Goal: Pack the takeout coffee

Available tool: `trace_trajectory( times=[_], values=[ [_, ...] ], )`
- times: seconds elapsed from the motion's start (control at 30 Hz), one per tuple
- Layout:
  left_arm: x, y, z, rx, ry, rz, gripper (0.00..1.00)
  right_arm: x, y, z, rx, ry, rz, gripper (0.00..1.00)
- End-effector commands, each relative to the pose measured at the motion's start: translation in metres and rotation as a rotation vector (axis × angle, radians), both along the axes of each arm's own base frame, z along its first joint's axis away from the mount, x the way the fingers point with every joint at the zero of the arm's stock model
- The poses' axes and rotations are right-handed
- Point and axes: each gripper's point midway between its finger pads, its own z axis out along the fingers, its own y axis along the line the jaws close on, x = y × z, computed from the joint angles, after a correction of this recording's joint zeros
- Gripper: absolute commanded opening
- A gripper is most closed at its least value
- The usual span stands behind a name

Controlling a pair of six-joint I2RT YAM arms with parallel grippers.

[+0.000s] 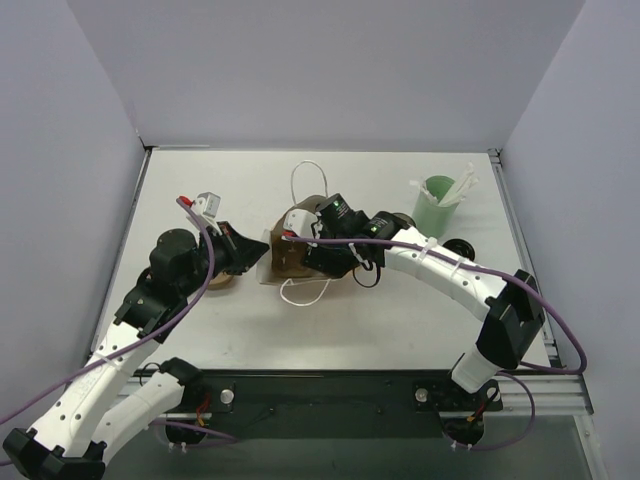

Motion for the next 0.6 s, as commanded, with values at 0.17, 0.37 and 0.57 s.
trace_trajectory(
  times=[0.17, 0.37, 0.57],
  values=[
    [-0.004, -0.001, 0.004, 0.022, -0.023, -0.029, 0.0, 0.004, -0.003, 0.019, 0.034, 0.004, -0.027, 0.77],
    [-0.003, -0.001, 0.008, 0.025, -0.02, -0.027, 0.0, -0.002, -0.002, 0.019, 0.028, 0.033, 0.002, 0.73],
    [-0.001, -0.003, 0.014, 0.021, -0.017, -0.03, 0.02, -0.008, 0.0, 0.019, 0.028, 0.068, 0.021, 0.73]
  ],
)
